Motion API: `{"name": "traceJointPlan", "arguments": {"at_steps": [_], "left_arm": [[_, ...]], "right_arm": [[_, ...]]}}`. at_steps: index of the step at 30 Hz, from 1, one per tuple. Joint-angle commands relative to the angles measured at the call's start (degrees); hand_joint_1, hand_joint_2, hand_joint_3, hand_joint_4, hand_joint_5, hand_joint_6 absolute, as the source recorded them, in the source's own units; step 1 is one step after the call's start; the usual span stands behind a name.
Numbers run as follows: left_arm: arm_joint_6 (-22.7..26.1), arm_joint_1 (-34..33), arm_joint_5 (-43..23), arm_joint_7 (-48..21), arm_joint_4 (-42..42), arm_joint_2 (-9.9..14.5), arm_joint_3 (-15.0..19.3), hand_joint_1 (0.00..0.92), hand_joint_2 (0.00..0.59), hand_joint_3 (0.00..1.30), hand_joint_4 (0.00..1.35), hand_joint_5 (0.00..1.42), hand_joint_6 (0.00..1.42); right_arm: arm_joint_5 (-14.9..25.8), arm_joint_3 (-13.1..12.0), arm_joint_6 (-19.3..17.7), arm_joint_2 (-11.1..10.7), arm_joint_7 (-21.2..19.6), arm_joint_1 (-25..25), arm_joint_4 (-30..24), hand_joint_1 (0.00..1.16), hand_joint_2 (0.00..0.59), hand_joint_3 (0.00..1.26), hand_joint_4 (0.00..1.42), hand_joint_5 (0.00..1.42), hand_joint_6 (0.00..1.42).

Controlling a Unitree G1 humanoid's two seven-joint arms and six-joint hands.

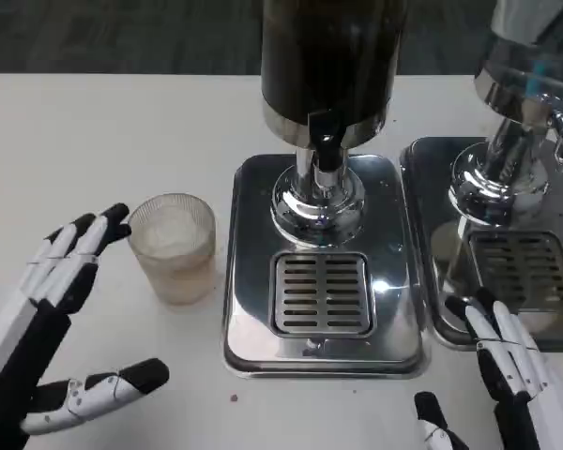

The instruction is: Grasp the cup under the faucet to collect the drink, then remove the cup.

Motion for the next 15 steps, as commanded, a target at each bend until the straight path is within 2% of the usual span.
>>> {"name": "traceJointPlan", "arguments": {"at_steps": [1,11,15], "left_arm": [[2.0,-5.5,-0.4,0.6,5.7,-0.4,-0.1,0.000,0.044,0.00,0.00,0.00,0.00],[2.9,-17.7,1.3,2.8,20.0,0.2,-3.2,0.004,0.032,0.00,0.00,0.00,0.00],[4.0,-21.6,2.2,3.3,23.9,0.5,-5.0,0.066,0.021,0.00,0.00,0.01,0.00]], "right_arm": [[-0.2,0.5,0.4,1.0,-0.2,0.2,-0.1,0.40,0.423,0.13,0.04,0.07,0.21],[-0.8,1.0,0.5,1.9,-0.2,-1.2,0.4,0.41,0.429,0.14,0.07,0.09,0.23],[-0.8,1.2,0.2,1.5,0.1,-1.6,0.5,0.41,0.424,0.15,0.09,0.10,0.25]]}}
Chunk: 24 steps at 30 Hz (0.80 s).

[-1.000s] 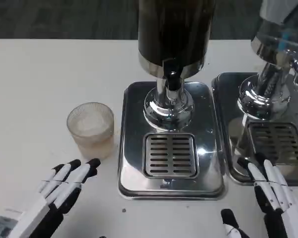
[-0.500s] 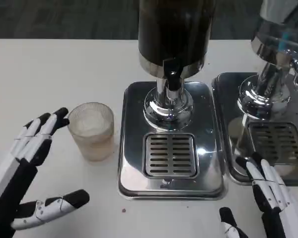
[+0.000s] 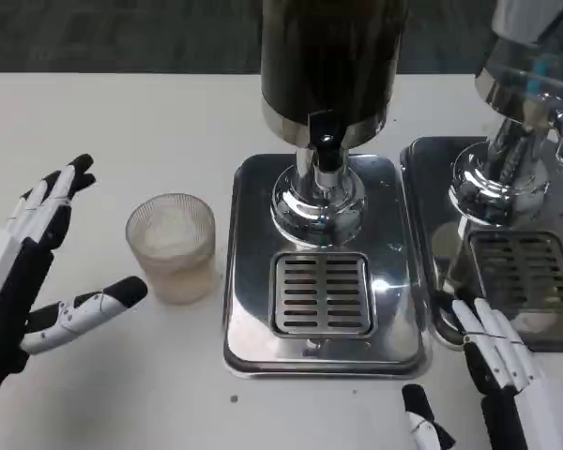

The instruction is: Grasp the cup under the faucet to collect the drink, then remove the cup.

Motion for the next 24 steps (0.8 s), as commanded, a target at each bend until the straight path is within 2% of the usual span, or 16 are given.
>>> {"name": "traceJointPlan", "arguments": {"at_steps": [1,4,11,24], "left_arm": [[1.5,-4.7,1.8,1.3,4.7,0.7,-2.4,0.079,0.023,0.00,0.00,0.01,0.00],[1.6,-6.9,2.8,2.0,7.4,0.9,-4.1,0.123,0.018,0.00,0.00,0.03,0.00],[1.1,-11.5,2.6,2.5,14.7,0.7,-7.5,0.162,0.017,0.00,0.00,0.05,0.04],[0.5,-16.0,0.0,2.0,23.9,0.1,-9.5,0.178,0.013,0.00,0.00,0.11,0.10]], "right_arm": [[-0.5,0.4,-0.1,-0.4,0.1,-0.5,0.3,0.41,0.422,0.15,0.10,0.11,0.26],[-1.3,0.8,-0.1,-0.7,0.0,-0.7,-0.1,0.41,0.421,0.17,0.11,0.11,0.26],[-1.7,1.7,0.0,-0.6,-0.1,-1.0,0.0,0.41,0.425,0.17,0.12,0.12,0.26],[-1.7,2.8,-0.2,-0.5,-0.3,-2.6,1.5,0.41,0.429,0.20,0.14,0.13,0.27]]}}
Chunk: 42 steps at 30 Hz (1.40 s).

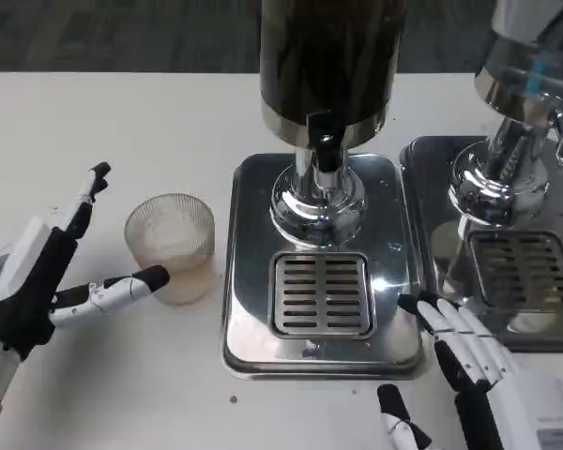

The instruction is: Grasp the cup under the faucet to collect the drink, then remove the cup.

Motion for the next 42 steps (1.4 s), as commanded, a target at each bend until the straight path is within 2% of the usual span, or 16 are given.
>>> {"name": "traceJointPlan", "arguments": {"at_steps": [1,15,26,42], "left_arm": [[-0.2,-1.9,-1.5,-0.4,2.9,-0.1,-0.8,0.179,0.014,0.00,0.00,0.11,0.11],[0.8,-7.2,-1.9,-3.8,7.8,-0.4,-5.4,0.195,0.017,0.04,0.01,0.15,0.13],[2.0,-8.7,-3.6,-7.8,10.3,-1.2,-5.4,0.207,0.016,0.06,0.03,0.17,0.13],[0.1,-11.0,-3.9,-6.5,13.0,-4.0,-7.3,0.207,0.030,0.06,0.06,0.20,0.17]], "right_arm": [[0.2,0.4,-0.3,-0.1,-0.3,-0.4,0.3,0.41,0.429,0.20,0.14,0.13,0.27],[0.2,1.5,-0.2,-0.1,-0.5,-1.1,0.8,0.42,0.429,0.22,0.14,0.15,0.29],[0.6,1.9,-0.1,0.3,-0.4,-1.1,1.1,0.42,0.429,0.23,0.15,0.15,0.28],[1.8,1.8,0.0,0.0,0.2,-0.4,0.7,0.42,0.429,0.24,0.16,0.16,0.28]]}}
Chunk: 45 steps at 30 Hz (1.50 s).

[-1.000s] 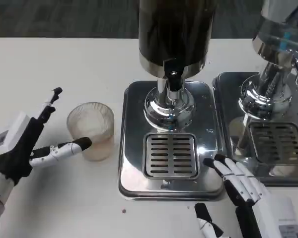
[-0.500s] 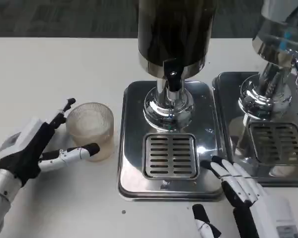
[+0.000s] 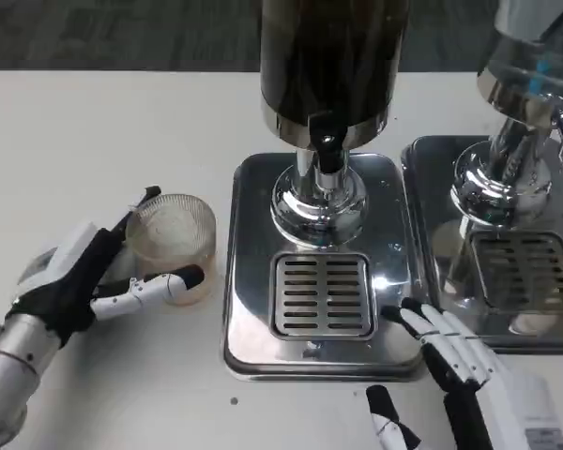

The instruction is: Grasp the cup under the faucet to collect the drink, then remove the cup.

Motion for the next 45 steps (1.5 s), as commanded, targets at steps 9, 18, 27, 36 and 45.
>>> {"name": "traceJointPlan", "arguments": {"at_steps": [9,18,27,36,45], "left_arm": [[-0.3,-1.6,-0.2,1.4,1.7,-2.8,-0.7,0.221,0.059,0.15,0.17,0.31,0.25],[-0.3,-1.6,0.0,4.0,2.5,-3.9,-1.0,0.308,0.114,0.38,0.46,0.66,0.76],[-1.3,-1.1,0.4,8.2,2.8,-4.1,-0.9,0.339,0.137,0.56,0.70,0.94,1.14],[-2.0,-0.9,0.4,11.2,3.4,-3.9,-0.7,0.341,0.142,0.63,0.78,1.03,1.25],[-5.0,0.0,-0.2,15.2,2.5,-3.4,0.6,0.350,0.139,0.65,0.81,1.05,1.27]], "right_arm": [[1.4,-0.1,-0.3,0.0,0.3,1.1,-0.2,0.42,0.422,0.25,0.16,0.16,0.29],[2.4,-0.4,-0.8,0.2,0.2,1.5,-0.8,0.43,0.420,0.25,0.18,0.18,0.31],[3.2,-0.8,-1.6,-0.2,0.2,1.0,-0.7,0.44,0.420,0.25,0.19,0.18,0.32],[3.3,-0.6,-2.1,0.1,0.3,-0.2,0.4,0.44,0.420,0.25,0.20,0.19,0.34],[3.7,-0.8,-2.7,-0.2,0.3,-0.6,0.8,0.44,0.420,0.25,0.21,0.20,0.34]]}}
